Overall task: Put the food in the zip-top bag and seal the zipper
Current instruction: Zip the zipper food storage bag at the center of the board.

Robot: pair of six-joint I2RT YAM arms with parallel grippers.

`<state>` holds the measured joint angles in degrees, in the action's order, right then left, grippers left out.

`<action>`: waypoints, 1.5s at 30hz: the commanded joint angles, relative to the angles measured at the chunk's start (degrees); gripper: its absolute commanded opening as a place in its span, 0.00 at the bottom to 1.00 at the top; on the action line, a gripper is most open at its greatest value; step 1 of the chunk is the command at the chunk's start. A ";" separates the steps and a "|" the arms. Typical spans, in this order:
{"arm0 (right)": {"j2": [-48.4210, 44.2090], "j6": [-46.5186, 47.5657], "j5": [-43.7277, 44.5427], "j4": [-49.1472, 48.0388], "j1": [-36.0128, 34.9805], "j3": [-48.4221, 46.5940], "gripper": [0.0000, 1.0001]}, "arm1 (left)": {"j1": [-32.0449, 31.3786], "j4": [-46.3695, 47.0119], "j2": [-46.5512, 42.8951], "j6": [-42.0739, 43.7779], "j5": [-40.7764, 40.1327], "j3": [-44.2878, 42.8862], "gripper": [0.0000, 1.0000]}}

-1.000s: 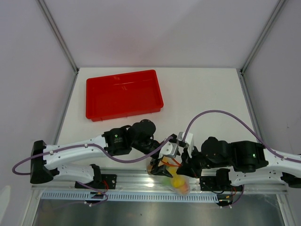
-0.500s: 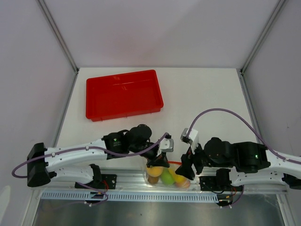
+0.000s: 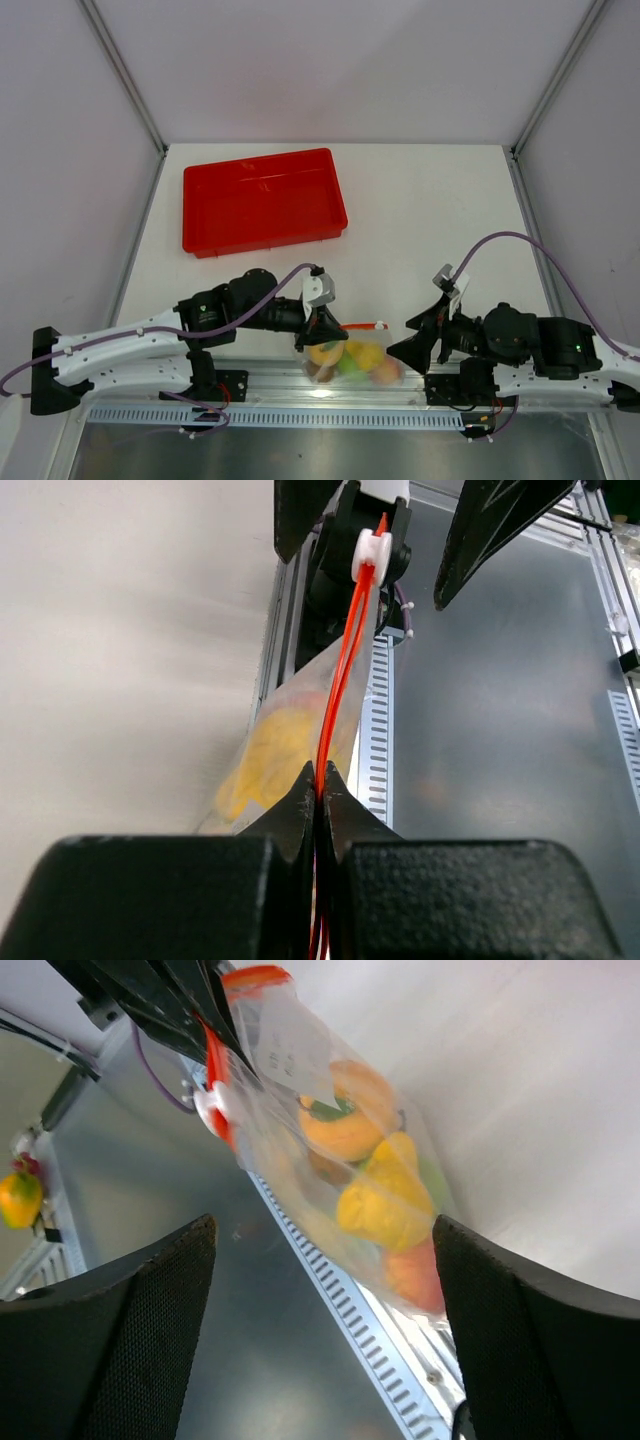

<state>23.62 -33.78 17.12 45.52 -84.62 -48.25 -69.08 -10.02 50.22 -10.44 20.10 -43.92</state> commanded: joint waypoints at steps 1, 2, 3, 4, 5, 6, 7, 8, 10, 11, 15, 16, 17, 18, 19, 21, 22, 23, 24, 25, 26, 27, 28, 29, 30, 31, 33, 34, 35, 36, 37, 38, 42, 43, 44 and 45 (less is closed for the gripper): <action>0.81 0.55 0.46 -7.88 0.07 0.61 0.88 | 0.35 3.34 -0.82 -3.09 -0.50 0.50 0.01; 1.43 0.99 -0.07 -8.77 0.07 0.61 0.84 | 0.35 3.78 -0.65 -3.27 -0.24 0.68 0.01; 2.65 1.95 -0.34 -9.56 -0.02 0.61 0.82 | 0.35 4.39 -0.65 -3.62 -0.06 0.85 0.00; 3.18 2.49 -0.51 -11.31 -0.02 0.61 0.77 | 0.35 4.66 -0.38 -4.15 0.03 0.86 0.00; 3.80 3.01 -1.38 -12.28 0.07 0.70 0.74 | 0.35 4.92 -0.30 -4.33 0.29 1.03 0.01; 4.76 3.89 -1.74 -13.16 0.07 0.79 0.72 | 0.35 5.36 -0.21 -4.50 0.47 1.12 0.01; 5.12 4.25 -1.74 -14.30 0.07 0.88 0.67 | 0.35 5.62 0.05 -4.85 0.73 1.29 0.01; 5.38 4.42 -1.66 -14.75 0.07 0.96 0.64 | 0.35 5.89 0.14 -4.94 1.08 1.38 0.01; 5.83 5.04 -1.57 -15.45 0.24 1.14 0.47 | 0.35 6.24 0.23 -5.29 1.43 1.73 0.00; 5.83 5.21 -1.74 -15.63 0.33 1.23 0.43 | 0.35 6.33 0.15 -5.30 1.44 1.82 0.01; 4.95 5.13 -2.36 -16.07 0.51 1.84 0.16 | 0.35 6.59 -0.82 -5.56 1.44 2.61 0.01; 4.34 4.87 -2.36 -16.07 0.51 2.10 0.11 | 0.35 6.85 -1.08 -5.65 1.44 2.96 0.00; 4.07 4.69 -2.27 -16.07 0.51 2.28 0.08 | 0.35 6.94 -1.52 -5.65 1.26 3.05 0.00; 3.81 4.60 -2.27 -16.07 0.59 2.46 0.08 | 0.35 6.95 -1.61 -5.65 1.26 3.23 0.01; 3.46 4.43 -2.45 -16.16 0.60 2.72 0.09 | 0.35 6.86 -1.79 -5.73 1.17 3.40 0.01; 3.19 4.25 -2.62 -16.25 0.60 2.90 0.07 | 0.35 6.86 -1.88 -5.74 0.91 3.58 0.01; 3.28 4.34 -2.71 -16.34 0.60 2.98 0.03 | 0.35 6.86 -1.96 -5.82 0.91 3.58 0.01; 3.45 4.16 -2.88 -16.42 0.60 3.07 0.00 | 0.35 6.86 -1.96 -5.82 1.08 3.49 0.01; 3.45 4.16 -3.06 -16.51 0.68 3.07 0.00 | 0.35 6.77 -1.96 -5.82 1.17 3.49 0.01; 3.54 4.07 -3.32 -16.86 0.60 3.16 0.00 | 0.35 6.86 -2.05 -5.91 1.35 3.58 0.01; 3.72 4.25 -3.76 -17.04 0.68 3.25 0.00 | 0.35 6.77 -1.97 -5.91 1.52 3.32 0.01; 3.98 4.16 -3.85 -17.21 0.68 3.34 0.00 | 0.35 6.86 -1.96 -5.91 1.70 3.49 0.04; 4.16 4.16 -4.20 -17.74 0.68 3.51 0.00 | 0.35 6.94 -1.96 -5.91 1.96 3.32 0.09; 4.33 4.25 -4.47 -18.00 0.68 3.51 0.00 | 0.44 7.03 -1.96 -5.91 2.22 2.97 0.18; 4.77 4.42 -4.82 -18.36 0.68 3.60 0.00 | 0.35 7.29 -1.96 -5.74 2.49 2.88 0.23; 5.03 4.51 -5.17 -18.62 0.60 3.69 0.00 | 0.35 7.47 -1.79 -5.65 2.75 2.62 0.35; 5.74 4.86 -5.44 -19.15 0.60 3.78 0.00 | 0.35 7.65 -1.53 -5.21 2.93 1.39 0.49; 5.83 4.95 -5.52 -19.32 0.60 3.78 0.00 | 0.35 8.08 -1.26 -5.12 3.02 0.77 0.53; 6.09 5.04 -5.61 -19.59 0.68 3.86 0.00 | 0.35 8.26 -0.74 -4.95 3.28 0.25 0.61; 6.18 5.04 -5.87 -20.02 0.60 3.86 0.00 | 0.35 8.52 -0.30 -4.60 3.72 -1.24 0.63; 6.44 5.21 -6.31 -20.12 0.68 3.86 0.00 | 0.35 8.96 0.23 -4.59 4.24 -1.78 0.64; 6.62 5.30 -6.31 -20.20 0.60 3.86 0.00 | 0.35 9.14 1.36 -4.51 4.77 -2.39 0.63; 7.32 5.22 -6.67 -20.12 0.68 3.78 0.00 | 0.44 9.67 4.97 -5.03 7.84 -6.52 0.50; 7.23 5.13 -6.75 -20.12 0.68 3.78 0.00 | 0.52 9.67 5.50 -5.12 8.29 -6.96 0.49; 7.41 5.04 -7.10 -20.03 0.68 3.86 0.00 | 0.52 11.67 5.94 -5.29 8.73 -7.23 0.48; 7.41 4.95 -7.11 -20.12 0.68 3.95 0.00 | 0.52 12.21 6.64 -5.56 9.08 -7.49 0.48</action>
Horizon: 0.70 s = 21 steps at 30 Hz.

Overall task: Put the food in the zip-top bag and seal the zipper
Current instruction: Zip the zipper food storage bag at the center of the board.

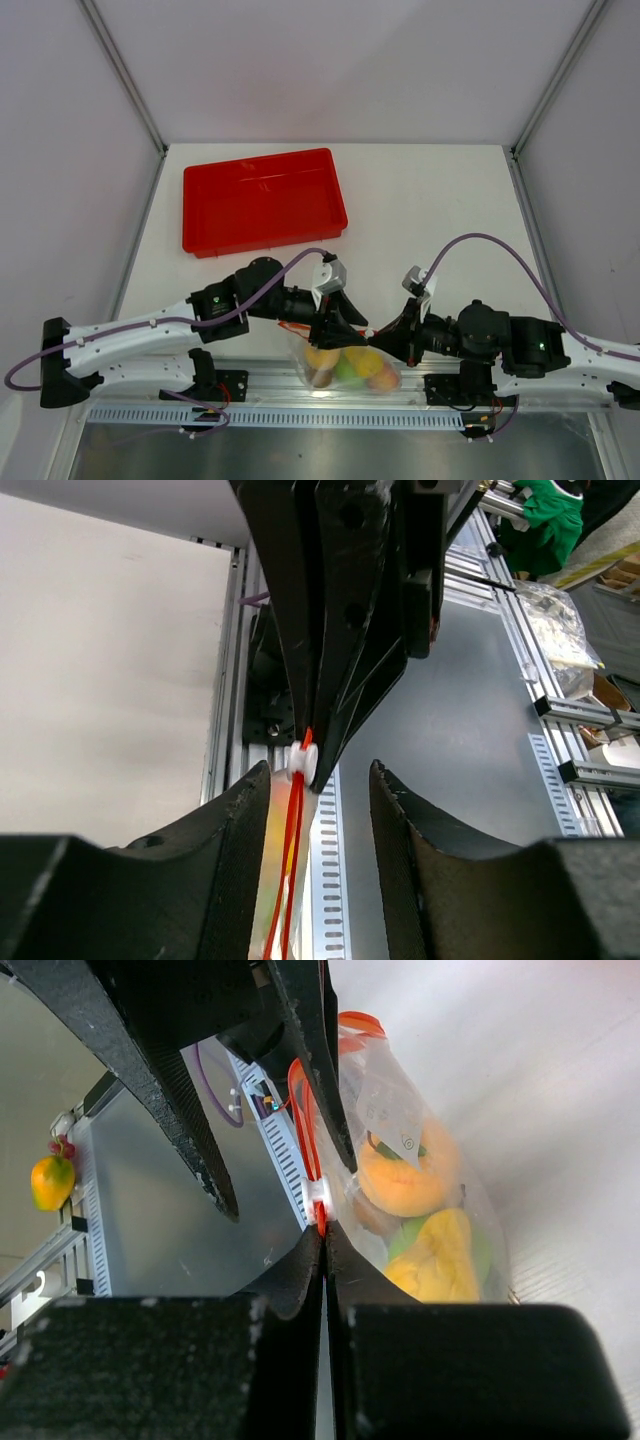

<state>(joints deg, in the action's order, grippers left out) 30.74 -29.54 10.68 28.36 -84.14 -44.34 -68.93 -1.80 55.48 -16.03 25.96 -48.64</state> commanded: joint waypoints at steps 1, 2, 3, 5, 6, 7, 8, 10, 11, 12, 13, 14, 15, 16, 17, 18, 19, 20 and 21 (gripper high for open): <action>0.20 0.54 -0.74 -2.96 0.20 0.21 0.00 | 0.37 4.44 1.64 -0.14 3.92 -2.69 0.46; 0.11 0.54 -0.75 -2.87 0.12 0.30 0.00 | 0.37 4.87 1.91 -0.23 4.19 -2.77 0.46; 0.02 0.45 -0.66 -2.96 0.20 0.48 0.00 | 0.46 5.40 2.17 -0.58 4.54 -2.69 0.45; -0.24 0.54 -0.75 -3.13 0.20 0.74 0.00 | 0.55 5.76 2.96 -0.93 5.51 -2.69 0.43; -0.33 0.54 -0.75 -3.13 0.20 0.74 0.00 | 0.63 5.85 3.14 -1.10 5.68 -2.77 0.43; -0.33 0.71 -0.83 -3.22 0.12 0.74 0.00 | 0.63 5.85 3.57 -1.02 5.95 -2.69 0.42; -0.42 0.80 -1.01 -3.31 0.20 0.74 0.00 | 0.72 5.85 3.67 -1.19 6.12 -2.69 0.40; -0.33 0.98 -1.10 -3.49 0.20 0.57 0.00 | 0.81 5.85 3.93 -1.28 6.39 -2.77 0.35; -0.33 1.06 -1.01 -3.31 0.20 0.57 0.00 | 0.90 5.85 4.10 -1.37 6.82 -2.77 0.33; -0.42 1.15 -1.01 -3.31 0.20 0.48 0.00 | 0.90 5.85 4.11 -1.37 6.83 -2.86 0.31; -0.42 1.15 -0.84 -3.31 0.20 0.48 0.00 | 0.99 5.85 4.19 -1.46 7.00 -2.77 0.27; -0.42 1.15 -0.83 -3.22 0.20 0.39 0.00 | 0.99 5.76 4.19 -1.46 7.00 -2.86 0.24; -0.51 1.24 -0.75 -3.14 0.12 0.39 0.00 | 1.16 5.58 4.19 -1.46 7.00 -2.69 0.22; -0.68 1.15 -0.75 -3.22 0.20 0.48 0.00 | 1.25 5.50 4.19 -1.55 7.00 -2.60 0.19; -0.77 1.24 -0.66 -3.05 0.20 0.48 0.00 | 1.34 5.41 4.19 -1.72 7.18 -2.51 0.16; -0.77 1.15 -0.66 -3.05 0.20 0.57 0.00 | 1.42 5.41 4.19 -1.90 7.18 -2.42 0.13; -0.86 1.24 -0.66 -2.96 0.20 0.65 0.00 | 1.60 5.41 4.28 -2.07 7.27 -2.51 0.09; -0.86 1.50 -0.57 -2.96 0.20 0.74 0.00 | 1.60 5.23 4.28 -2.33 7.27 -2.42 0.06; -0.95 1.50 -0.40 -2.70 0.20 0.74 0.00 | 1.86 4.97 4.54 -2.86 7.27 -2.51 0.03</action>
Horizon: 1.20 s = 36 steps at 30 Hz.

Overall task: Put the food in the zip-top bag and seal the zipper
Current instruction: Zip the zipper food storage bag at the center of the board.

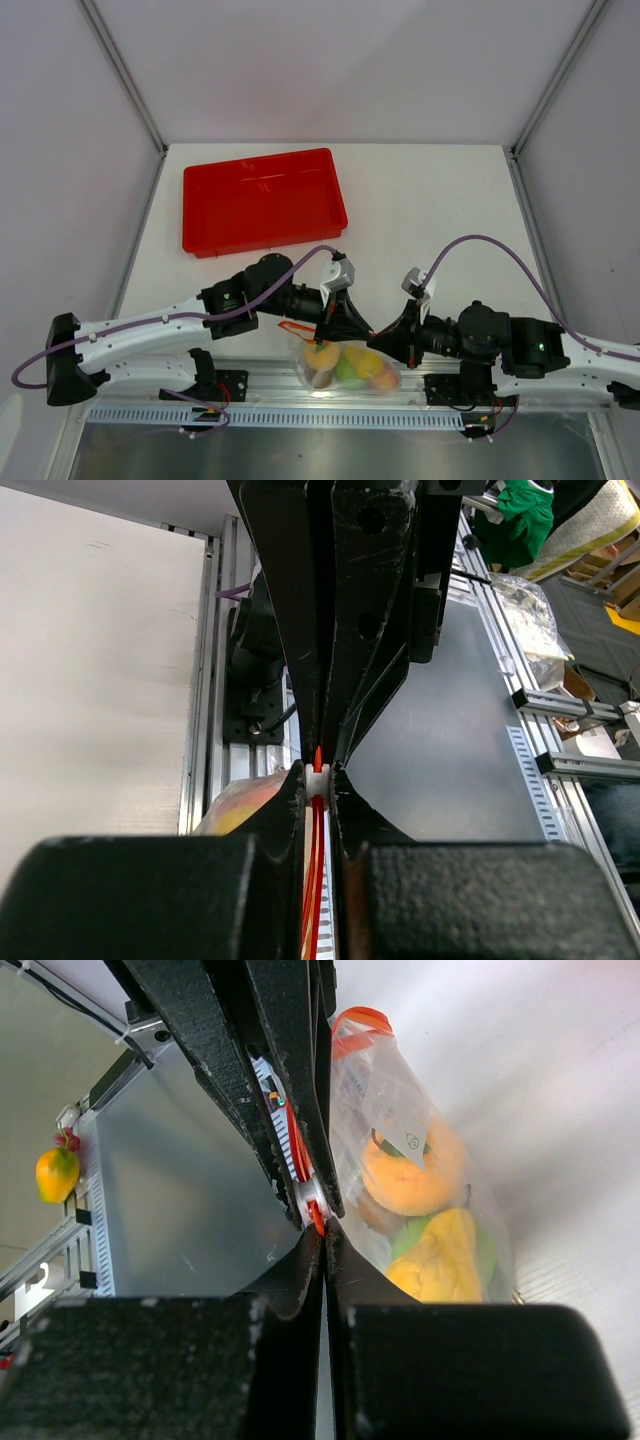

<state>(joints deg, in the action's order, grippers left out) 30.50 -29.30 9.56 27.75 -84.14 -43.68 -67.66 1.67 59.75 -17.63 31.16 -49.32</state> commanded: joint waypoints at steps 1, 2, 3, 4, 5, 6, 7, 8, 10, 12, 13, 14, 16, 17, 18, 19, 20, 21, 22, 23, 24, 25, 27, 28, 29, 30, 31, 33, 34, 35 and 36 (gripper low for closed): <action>-0.71 1.35 1.16 -2.00 0.12 0.17 0.00 | 0.68 1.23 0.46 -1.53 2.24 -2.01 0.01; -1.05 1.44 1.86 -1.91 0.03 0.35 0.00 | 0.69 0.88 0.55 -1.79 2.50 -2.18 0.01; -1.32 1.52 2.12 -1.99 0.03 0.44 0.00 | 0.77 0.88 0.72 -1.97 2.77 -2.18 0.01; -1.58 1.61 2.30 -2.17 0.11 0.61 0.00 | 0.77 0.88 0.72 -2.06 3.20 -2.18 0.01; -2.11 1.79 2.65 -2.52 0.11 0.88 0.00 | 0.86 0.88 0.72 -2.23 3.30 -2.01 0.01; -2.29 1.79 2.92 -2.52 0.11 0.97 0.00 | 0.77 0.62 0.72 -2.32 3.38 -1.92 0.01; -2.46 1.79 3.18 -2.52 0.11 1.05 0.00 | 0.86 0.53 0.72 -2.32 3.47 -2.01 0.01; -2.73 1.96 3.88 -2.52 0.11 1.05 0.00 | 0.77 0.26 0.72 -2.32 3.47 -2.01 0.00; -2.99 1.97 4.85 -2.43 0.03 1.05 0.00 | 0.77 -0.35 0.90 -2.32 3.91 -2.01 0.01; -3.43 1.97 5.90 -2.52 -0.06 1.23 0.00 | 0.86 -1.05 0.99 -2.32 4.00 -2.01 0.01; -3.69 2.05 6.34 -2.52 -0.06 1.32 0.00 | 0.86 -1.23 0.90 -2.24 3.91 -2.01 0.01; -4.04 2.05 6.69 -2.52 -0.06 1.32 0.00 | 0.95 -1.23 0.81 -2.15 3.82 -2.09 0.01; -4.66 2.14 7.57 -2.35 -0.15 1.49 0.00 | 1.04 -3.95 0.20 -1.62 3.56 -1.75 0.01; -5.01 2.23 7.66 -2.26 -0.15 1.49 0.00 | 1.21 -4.31 -0.15 -1.62 3.47 -1.66 0.00; -5.45 2.40 7.66 -2.00 -0.15 1.32 0.00 | 1.30 -4.48 -0.59 -1.53 3.30 -1.31 0.01; -5.54 2.32 7.75 -1.91 -0.15 1.32 0.00 | 1.47 -5.09 -0.94 -1.53 3.12 -0.78 0.01; -5.71 2.40 7.75 -1.47 -0.15 1.23 0.00 | 1.74 -5.27 -1.90 -1.45 3.03 -0.43 0.01; -5.89 2.40 7.84 -1.21 -0.15 1.14 0.00 | 1.83 -5.62 -2.26 -1.44 2.95 -0.34 0.01; -6.07 2.49 7.84 -1.03 -0.15 1.06 0.00 | 2.00 -6.06 -2.70 -1.36 2.77 0.18 0.00; -6.24 2.58 7.75 -0.85 -0.15 1.14 0.00 | 2.26 -6.33 -3.40 -1.36 2.51 0.28 0.01; -6.50 2.75 7.14 -0.94 -0.15 1.14 0.00 | 2.35 -6.42 -3.84 -1.36 2.51 0.80 0.01; -6.68 2.67 6.88 -1.11 -0.15 1.23 0.00 | 2.44 -6.51 -4.20 -1.36 2.42 0.89 0.00; -6.60 2.84 5.56 -1.64 -0.15 1.40 0.00 | 2.44 -6.51 -5.34 -1.53 2.16 1.68 0.01; -5.99 3.28 2.86 -2.43 -0.15 1.58 0.00 | 2.44 -6.42 -5.60 -1.88 2.07 1.86 0.00; -5.63 3.46 1.35 -2.78 -0.06 1.58 0.00 | 2.53 -5.98 -5.78 -2.15 2.15 2.12 0.01; -5.02 3.46 -0.14 -3.22 -0.06 1.58 0.00 | 2.53 -5.80 -6.04 -2.32 2.24 2.56 0.01; -3.45 3.37 -2.33 -3.75 -0.15 1.32 0.00 | 2.53 -5.54 -6.13 -2.67 2.33 2.74 0.00; -1.77 3.20 -3.32 -4.10 -0.06 1.06 0.00 | 2.53 -4.92 -5.96 -2.94 2.42 3.09 0.01; -0.28 3.02 -3.41 -4.54 -0.06 0.88 0.00 | 2.53 -4.84 -5.96 -3.29 2.50 3.09 0.00; 0.34 2.85 -3.58 -4.72 -0.06 0.88 0.02 | 2.53 -4.75 -5.87 -3.29 2.51 3.09 0.00; 0.87 2.84 -3.50 -5.07 -0.06 0.88 0.06 | 2.53 -4.40 -5.87 -3.46 2.77 3.09 0.01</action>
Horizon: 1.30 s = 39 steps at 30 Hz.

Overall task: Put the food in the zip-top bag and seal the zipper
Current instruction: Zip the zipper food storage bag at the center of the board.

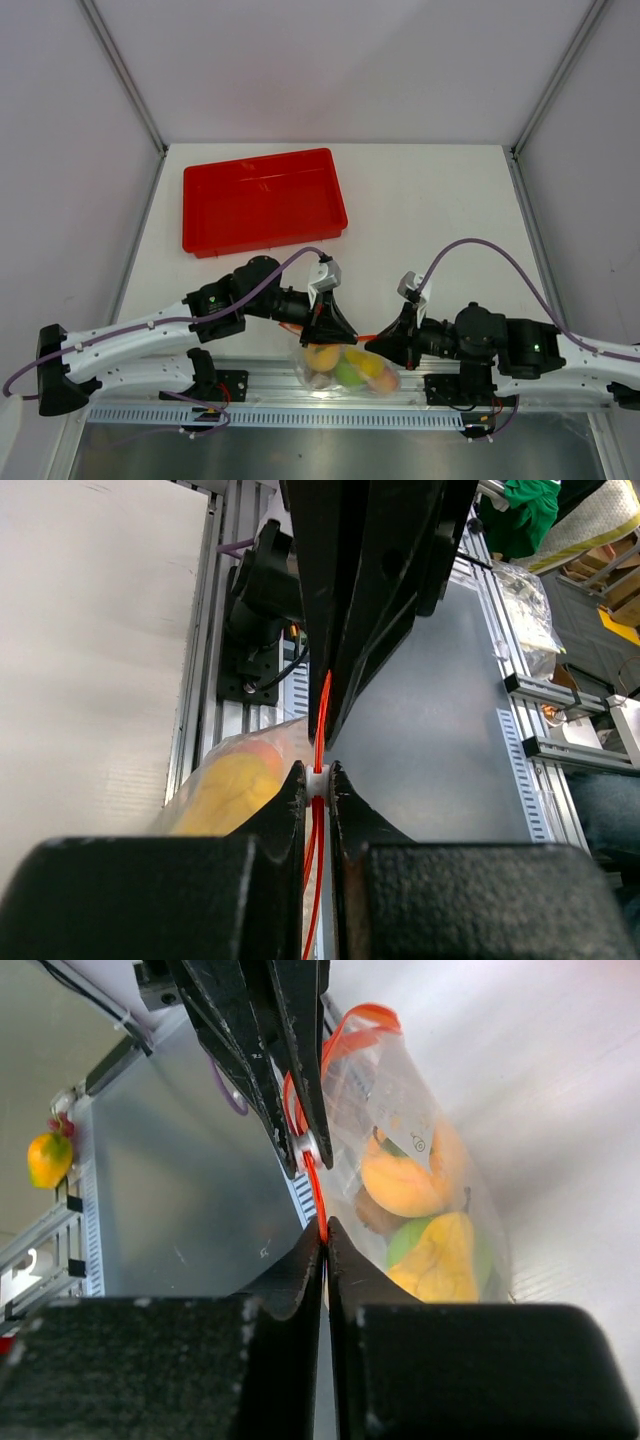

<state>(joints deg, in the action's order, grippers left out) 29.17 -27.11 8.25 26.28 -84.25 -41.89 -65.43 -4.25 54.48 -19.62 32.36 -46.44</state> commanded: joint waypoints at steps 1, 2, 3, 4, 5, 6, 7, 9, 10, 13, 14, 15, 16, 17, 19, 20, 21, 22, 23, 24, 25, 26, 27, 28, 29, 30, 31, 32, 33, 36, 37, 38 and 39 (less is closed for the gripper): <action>2.73 0.57 -2.01 -4.13 -0.04 -0.91 0.10 | 0.30 1.61 -0.60 -1.56 1.57 0.38 0.01; 3.17 0.40 -1.58 -4.48 0.05 -0.74 0.12 | 0.30 1.79 -0.69 -1.65 1.57 0.38 0.01; 3.35 0.31 -1.31 -4.66 0.05 -0.74 0.14 | 0.30 1.79 -0.78 -1.74 1.65 0.38 0.00; 3.35 0.22 -0.87 -5.18 0.05 -0.65 0.16 | 0.30 1.62 -1.04 -1.74 1.57 0.38 0.00; 3.18 0.13 -0.61 -5.28 0.05 -0.56 0.18 | 0.30 1.61 -1.13 -1.74 1.57 0.38 0.01; 3.09 0.04 0.27 -5.28 0.05 -0.56 0.22 | 0.30 1.53 -1.30 -1.74 1.57 0.47 0.01; 2.83 0.04 0.54 -5.36 0.05 -0.56 0.22 | 0.30 1.44 -1.57 -1.65 1.48 0.56 0.00; 2.04 0.13 1.59 -5.36 0.05 -0.65 0.23 | 0.30 1.44 -1.66 -1.74 1.48 0.64 0.01; 1.60 0.13 1.85 -5.36 0.14 -0.65 0.23 | 0.30 1.53 -1.66 -1.74 1.48 0.73 0.01; 0.63 0.39 2.73 -5.28 0.22 -0.65 0.22 | 0.30 1.70 -1.31 -1.74 1.74 0.56 0.01; 0.37 0.39 2.82 -5.28 0.14 -0.65 0.22 | 0.30 1.88 -1.22 -1.74 1.66 0.73 0.00; 0.10 0.39 2.74 -5.45 0.22 -0.65 0.22 | 0.39 1.88 -1.13 -1.74 1.83 0.64 0.01; 0.01 0.48 2.65 -5.54 0.31 -0.65 0.21 | 0.30 2.23 -0.95 -1.74 1.92 0.73 0.01; 0.01 0.40 2.65 -5.54 0.31 -0.65 0.21 | 0.30 2.40 -0.87 -1.83 2.01 0.64 0.00; 0.27 0.39 2.30 -5.54 0.31 -0.65 0.19 | 0.30 2.58 -0.69 -2.00 2.27 0.73 0.01; 0.36 0.39 2.21 -5.63 0.31 -0.65 0.19 | 0.30 2.76 -0.60 -2.00 2.36 0.64 0.01; 0.62 0.31 2.12 -5.63 0.40 -0.48 0.18 | 0.30 2.76 -0.60 -2.09 2.36 0.64 0.01; 0.80 0.22 1.95 -5.72 0.31 -0.47 0.18 | 0.30 2.76 -0.60 -2.01 2.44 0.64 0.00; 0.80 0.31 1.94 -5.89 0.31 -0.39 0.18 | 0.30 2.76 -0.60 -2.09 2.45 0.56 0.01; 0.89 0.22 1.94 -6.07 0.40 -0.39 0.17 | 0.30 2.67 -0.60 -2.01 2.45 0.47 0.01; 0.89 0.39 1.94 -6.16 0.31 -0.39 0.16 | 0.30 2.67 -0.69 -2.09 2.53 0.56 0.00; 0.98 0.39 1.94 -6.42 0.40 -0.39 0.15 | 0.30 2.58 -0.69 -2.09 2.53 0.56 0.00; 0.98 0.48 2.03 -6.51 0.31 -0.47 0.13 | 0.30 2.58 -0.69 -2.01 2.53 0.56 0.01; 0.98 0.48 2.03 -6.59 0.49 -0.47 0.11 | 0.30 2.49 -0.78 -2.09 2.45 0.56 0.00; 1.15 0.57 2.29 -6.68 0.49 -0.56 0.10 | 0.30 2.49 -0.86 -2.09 2.53 0.64 0.01; 1.15 0.48 2.47 -6.68 0.49 -0.56 0.05 | 0.30 2.49 -0.78 -2.09 2.45 0.82 0.01; 1.15 0.48 2.73 -6.60 0.49 -0.56 0.02 | 0.30 2.41 -0.78 -2.09 2.36 0.82 0.01; 1.15 0.40 3.00 -6.42 0.49 -0.65 0.00 | 0.30 2.41 -0.78 -2.01 2.36 0.91 0.01; 1.15 0.13 3.52 -5.90 0.49 -0.56 0.00 | 0.30 2.49 -0.69 -2.09 2.18 0.99 0.01; 0.72 -0.31 5.01 -4.75 0.49 -0.21 0.00 | 0.30 1.88 -0.69 -2.00 1.74 1.00 0.01; 0.54 -0.48 5.37 -4.58 0.49 -0.21 0.00 | 0.30 1.70 -0.86 -2.00 1.48 1.26 0.01; 0.19 -0.57 5.72 -4.14 0.49 -0.12 0.00 | 0.30 1.53 -0.87 -2.00 1.30 1.09 0.01; 0.10 -1.01 6.16 -3.87 0.49 0.05 0.00 | 0.30 1.44 -0.95 -2.00 1.04 1.17 0.01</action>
<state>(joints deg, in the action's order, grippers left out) 30.02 -27.38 10.74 22.52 -83.99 -41.89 -65.43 -3.95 54.00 -20.99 33.08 -45.74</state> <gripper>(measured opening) 0.009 0.086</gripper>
